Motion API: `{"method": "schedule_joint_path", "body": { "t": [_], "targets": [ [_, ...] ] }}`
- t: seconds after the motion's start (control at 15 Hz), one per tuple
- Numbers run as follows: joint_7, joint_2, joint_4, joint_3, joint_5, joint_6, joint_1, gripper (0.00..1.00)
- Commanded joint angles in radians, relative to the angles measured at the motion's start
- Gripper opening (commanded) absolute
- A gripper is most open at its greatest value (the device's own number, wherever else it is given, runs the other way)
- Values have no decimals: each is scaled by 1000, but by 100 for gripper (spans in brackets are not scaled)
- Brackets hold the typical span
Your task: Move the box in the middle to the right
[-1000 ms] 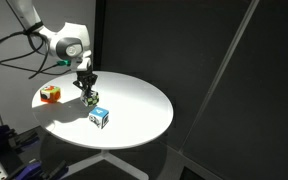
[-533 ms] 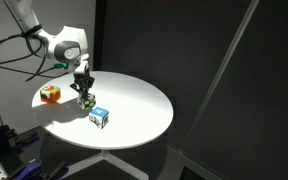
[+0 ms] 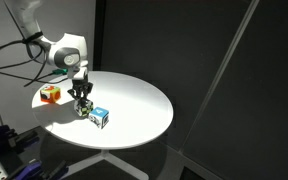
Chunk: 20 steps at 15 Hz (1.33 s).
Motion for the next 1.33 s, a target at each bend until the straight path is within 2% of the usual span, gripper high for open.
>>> {"method": "schedule_joint_path", "body": {
  "t": [0.0,0.27,0.33,0.8,1.27],
  "targets": [
    [-33,-10,-10,6,-3,-3,-4,63],
    [-66,-41,-30,17,2,-12,-7,95],
    [-77,-48,-33,21,2,-15,-8,99],
    [-275,-140,-91,65,-16,-68,-23,100],
    [-542,-222,-134,88,-118,-161,-37,100]
  ]
}}
